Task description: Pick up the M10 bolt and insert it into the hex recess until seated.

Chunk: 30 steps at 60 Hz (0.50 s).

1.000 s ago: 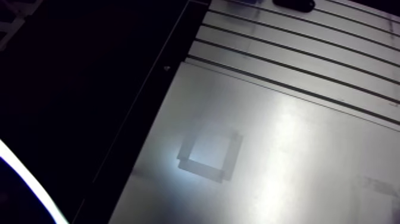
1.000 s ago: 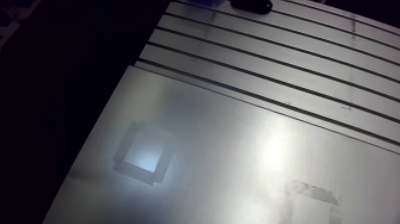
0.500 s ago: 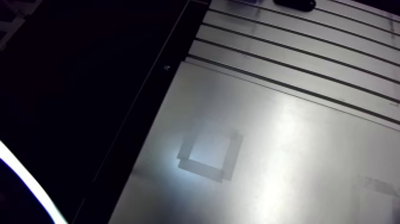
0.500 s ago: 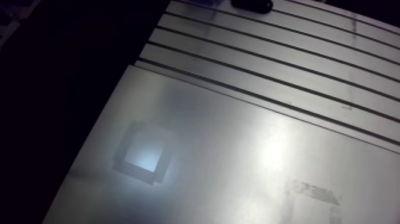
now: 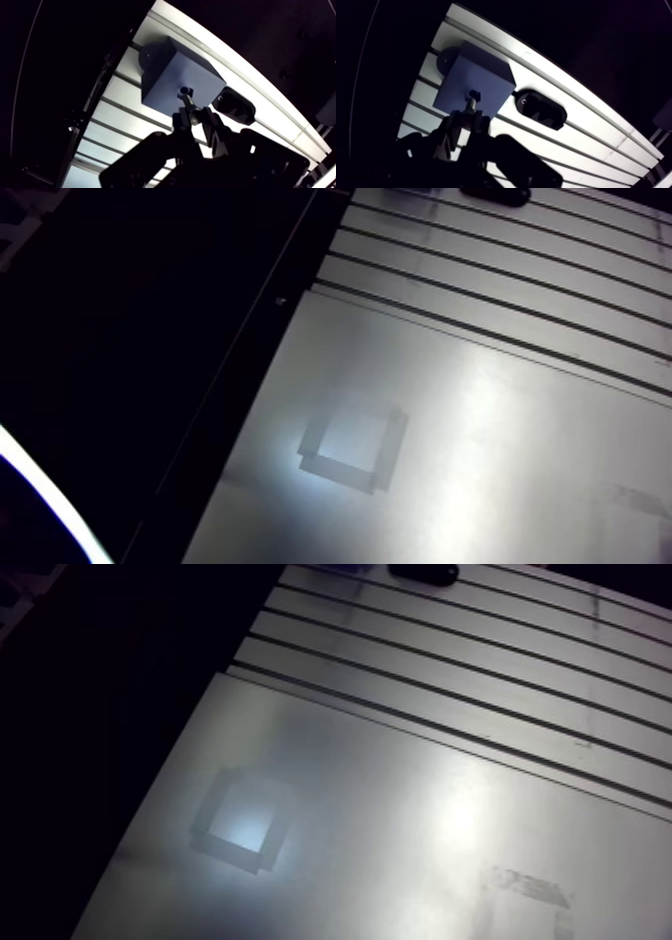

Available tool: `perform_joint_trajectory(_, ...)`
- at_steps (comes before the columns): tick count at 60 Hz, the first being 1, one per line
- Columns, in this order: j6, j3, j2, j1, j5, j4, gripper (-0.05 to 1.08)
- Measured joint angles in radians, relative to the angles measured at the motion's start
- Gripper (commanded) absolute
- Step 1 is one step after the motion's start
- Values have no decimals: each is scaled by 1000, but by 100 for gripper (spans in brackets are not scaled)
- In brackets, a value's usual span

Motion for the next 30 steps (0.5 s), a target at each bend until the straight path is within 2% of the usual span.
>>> perform_joint_trajectory(30, 1, 1, 1, 0, 0, -1, 104)
